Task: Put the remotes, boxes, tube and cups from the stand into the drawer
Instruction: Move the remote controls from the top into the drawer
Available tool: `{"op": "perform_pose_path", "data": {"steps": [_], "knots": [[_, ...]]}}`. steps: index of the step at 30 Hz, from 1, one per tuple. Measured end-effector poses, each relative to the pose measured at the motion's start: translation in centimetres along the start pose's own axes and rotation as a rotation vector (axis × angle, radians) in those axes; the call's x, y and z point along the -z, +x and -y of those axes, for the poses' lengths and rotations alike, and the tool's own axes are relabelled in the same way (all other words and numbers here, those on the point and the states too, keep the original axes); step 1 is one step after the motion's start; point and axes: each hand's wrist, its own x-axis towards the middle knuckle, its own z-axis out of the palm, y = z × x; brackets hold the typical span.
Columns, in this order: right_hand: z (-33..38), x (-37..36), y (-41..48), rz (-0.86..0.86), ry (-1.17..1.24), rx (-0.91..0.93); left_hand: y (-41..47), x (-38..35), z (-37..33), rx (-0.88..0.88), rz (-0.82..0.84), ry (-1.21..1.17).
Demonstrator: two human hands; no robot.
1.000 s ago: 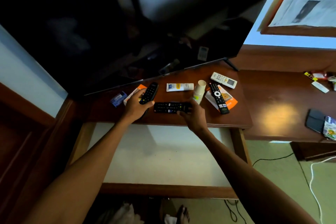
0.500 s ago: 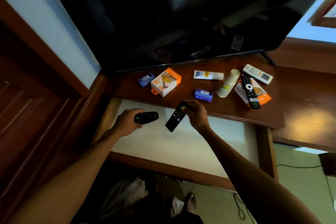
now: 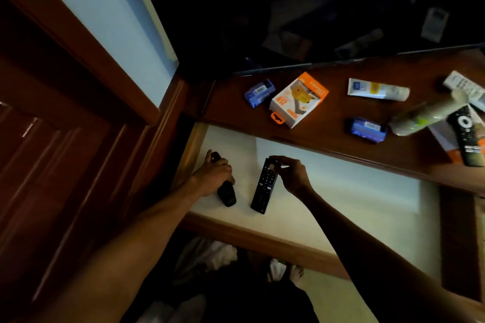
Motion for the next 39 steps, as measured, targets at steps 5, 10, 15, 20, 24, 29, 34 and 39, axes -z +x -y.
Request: {"op": "perform_pose_path", "data": {"steps": [5,10,15,20,24,29,34,39], "knots": [[-0.5,-3.1,1.0,0.020,-0.045,-0.051,0.0,-2.4,1.7,-0.068,-0.021,0.018],[-1.2,-5.2,0.6,0.036,-0.054,-0.116,-1.4,-3.2,1.6,0.118,-0.158,-0.161],[-2.0,-6.6,-0.2,0.072,-0.184,-0.067,-0.3,-3.4,-0.4,0.568,-0.117,-0.454],[-2.6,-8.0,-0.9,0.125,-0.250,-0.008,0.2,-3.3,0.4,0.420,-0.114,-0.514],[-2.2,-9.8,-1.1,0.168,-0.237,0.040,-0.2,-3.0,2.2,0.277,-0.063,-0.170],[-1.4,-12.3,-0.5,0.146,-0.175,0.044,-0.3,-3.3,2.9,0.263,-0.046,-0.063],[-0.8,-14.2,-0.1,0.141,-0.132,0.064,0.1,-3.6,2.8,0.329,-0.023,-0.143],[-0.2,-15.3,0.3,0.157,-0.125,0.085,0.0,-3.5,3.0,0.418,0.009,-0.138]]}}
